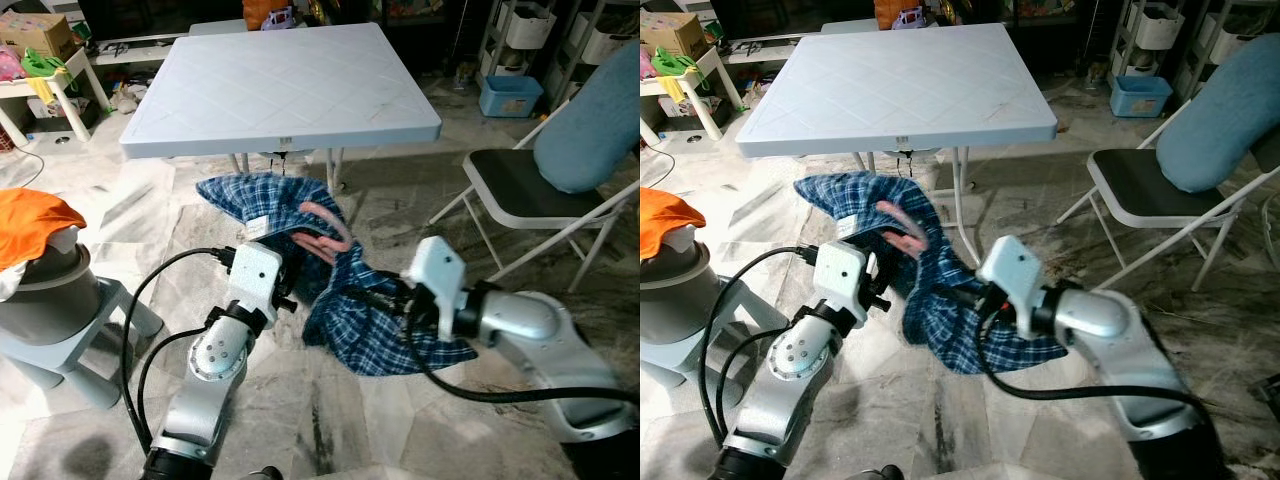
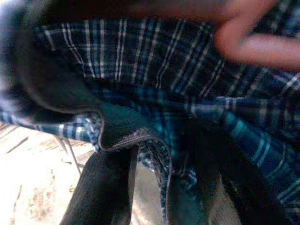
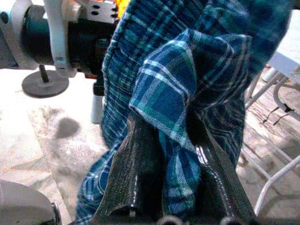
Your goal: Hang hanger
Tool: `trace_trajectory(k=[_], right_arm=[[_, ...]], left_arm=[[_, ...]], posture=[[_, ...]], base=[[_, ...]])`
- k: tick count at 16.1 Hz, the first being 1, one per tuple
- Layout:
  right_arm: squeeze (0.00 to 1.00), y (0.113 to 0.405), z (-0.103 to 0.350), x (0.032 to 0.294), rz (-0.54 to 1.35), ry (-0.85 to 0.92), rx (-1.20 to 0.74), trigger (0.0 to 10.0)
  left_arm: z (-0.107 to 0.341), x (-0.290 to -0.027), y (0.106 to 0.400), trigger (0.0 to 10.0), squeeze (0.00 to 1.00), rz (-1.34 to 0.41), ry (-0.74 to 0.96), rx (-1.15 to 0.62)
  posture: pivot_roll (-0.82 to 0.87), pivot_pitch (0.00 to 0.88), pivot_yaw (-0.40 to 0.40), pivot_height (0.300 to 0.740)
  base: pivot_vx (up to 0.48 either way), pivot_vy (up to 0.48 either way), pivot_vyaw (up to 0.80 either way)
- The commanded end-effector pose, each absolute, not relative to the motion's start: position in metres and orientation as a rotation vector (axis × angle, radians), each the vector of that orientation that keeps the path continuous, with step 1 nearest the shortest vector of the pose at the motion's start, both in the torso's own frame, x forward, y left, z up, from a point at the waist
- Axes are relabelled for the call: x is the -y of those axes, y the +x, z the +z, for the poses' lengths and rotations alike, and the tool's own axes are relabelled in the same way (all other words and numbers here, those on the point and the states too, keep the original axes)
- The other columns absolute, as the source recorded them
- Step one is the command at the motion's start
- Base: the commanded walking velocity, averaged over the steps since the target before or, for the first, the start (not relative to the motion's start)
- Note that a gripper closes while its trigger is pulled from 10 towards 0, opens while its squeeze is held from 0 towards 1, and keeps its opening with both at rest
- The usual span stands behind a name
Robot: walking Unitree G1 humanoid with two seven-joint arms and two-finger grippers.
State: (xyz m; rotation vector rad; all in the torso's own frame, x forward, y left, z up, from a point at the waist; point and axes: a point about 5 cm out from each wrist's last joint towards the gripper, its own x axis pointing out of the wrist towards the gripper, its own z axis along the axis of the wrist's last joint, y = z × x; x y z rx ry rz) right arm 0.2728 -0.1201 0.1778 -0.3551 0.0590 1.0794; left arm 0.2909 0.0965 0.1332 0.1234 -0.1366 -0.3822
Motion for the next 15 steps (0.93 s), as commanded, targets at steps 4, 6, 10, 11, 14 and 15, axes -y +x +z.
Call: trace_trajectory(k=[4,6,10,11,14,15], right_arm=[[0.00,0.272,0.178,0.114,1.092,-0.387,-0.031,10.0],[0.00,0.281,0.178,0.116,1.025,-0.398,-0.026,10.0],[0.00,0.298,0.176,0.125,0.882,-0.436,-0.034,10.0],[0.00,0.299,0.177,0.124,0.883,-0.419,-0.030,10.0],[0.00,0.301,0.176,0.124,0.865,-0.432,-0.021,10.0],[0.00,0.305,0.175,0.125,0.832,-0.425,-0.014,10.0]], left_arm=[[0.146,-0.098,0.293,0.0,0.00,-0.374,0.129,0.188],[0.148,-0.101,0.292,0.0,0.00,-0.371,0.129,0.192],[0.140,-0.104,0.288,0.0,0.00,-0.370,0.145,0.152],[0.135,-0.105,0.286,3.3,0.00,-0.370,0.159,0.129],[0.128,-0.110,0.281,10.0,1.00,-0.338,0.162,0.090],[0.124,-0.116,0.278,10.0,1.00,-0.311,0.154,0.078]], posture=[[-0.09,0.103,0.063,0.740],[-0.08,0.108,0.064,0.740],[-0.08,0.108,0.064,0.740],[-0.08,0.109,0.063,0.740],[-0.08,0.110,0.064,0.740],[-0.08,0.111,0.063,0.740]], base=[[0.000,0.000,0.00],[0.000,0.000,0.00],[0.000,0.000,0.00],[0.000,0.000,0.00],[0.000,0.000,0.00],[0.000,0.000,0.00]])
